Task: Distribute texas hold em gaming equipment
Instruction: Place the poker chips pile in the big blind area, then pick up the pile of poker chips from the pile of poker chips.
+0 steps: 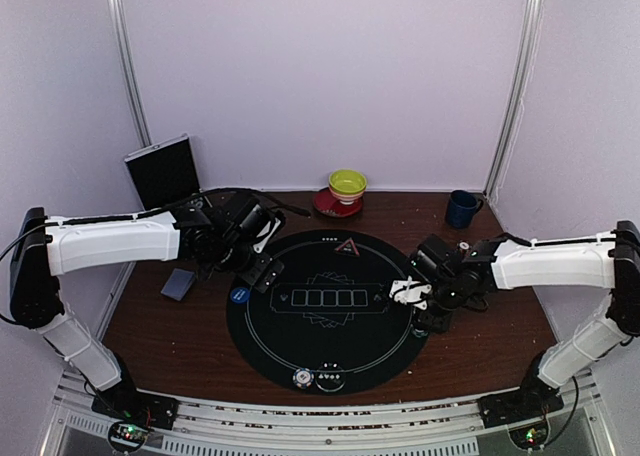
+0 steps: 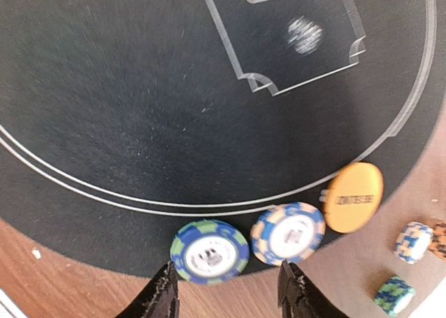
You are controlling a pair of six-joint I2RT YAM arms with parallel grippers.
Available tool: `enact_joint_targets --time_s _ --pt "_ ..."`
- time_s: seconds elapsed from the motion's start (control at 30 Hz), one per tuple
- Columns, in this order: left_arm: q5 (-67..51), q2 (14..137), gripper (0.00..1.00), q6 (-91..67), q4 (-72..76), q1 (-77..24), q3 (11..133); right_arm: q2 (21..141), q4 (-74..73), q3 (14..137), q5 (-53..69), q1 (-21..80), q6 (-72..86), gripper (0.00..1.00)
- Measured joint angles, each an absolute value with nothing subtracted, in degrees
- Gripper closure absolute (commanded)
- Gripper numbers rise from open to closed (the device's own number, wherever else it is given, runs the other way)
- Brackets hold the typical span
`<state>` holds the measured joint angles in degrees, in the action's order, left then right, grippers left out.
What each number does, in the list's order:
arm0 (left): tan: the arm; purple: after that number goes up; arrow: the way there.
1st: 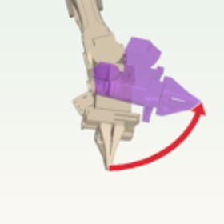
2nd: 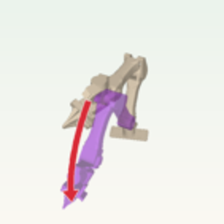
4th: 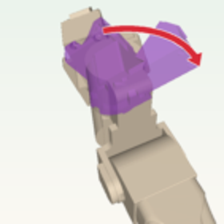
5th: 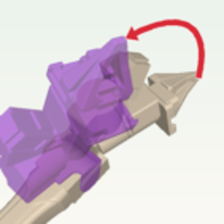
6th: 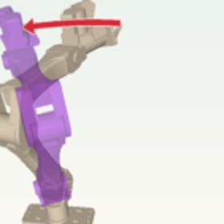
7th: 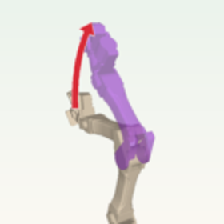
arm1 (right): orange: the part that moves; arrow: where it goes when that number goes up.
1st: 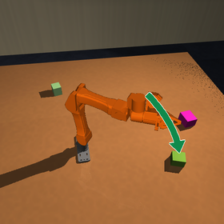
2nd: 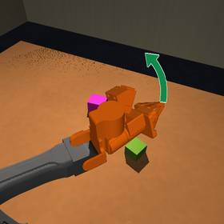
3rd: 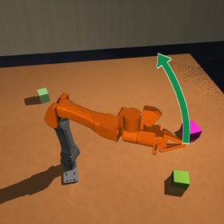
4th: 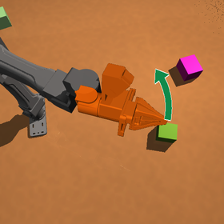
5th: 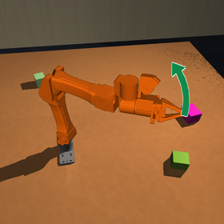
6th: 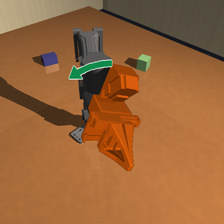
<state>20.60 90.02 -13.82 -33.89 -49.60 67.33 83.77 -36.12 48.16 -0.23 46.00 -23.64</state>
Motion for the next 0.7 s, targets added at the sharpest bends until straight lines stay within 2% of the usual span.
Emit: enact_joint_targets --time_s 0.27,0.57,0.7 --pt "20.58 90.11 0.02 -13.82 -33.89 -49.6 67.33 74.94 -37.21 50.48 -1.63 43.51 -22.96 0.34" --pt "20.53 90.11 0.02 -13.8 -33.89 -49.6 67.33 75.31 -35.44 53.23 -2.07 25.08 -20.38 0.22" --pt "20.51 90.11 0.02 -13.8 -33.89 -49.6 67.33 77.62 -34.41 53.23 -2.68 19.77 -18.55 0.19"
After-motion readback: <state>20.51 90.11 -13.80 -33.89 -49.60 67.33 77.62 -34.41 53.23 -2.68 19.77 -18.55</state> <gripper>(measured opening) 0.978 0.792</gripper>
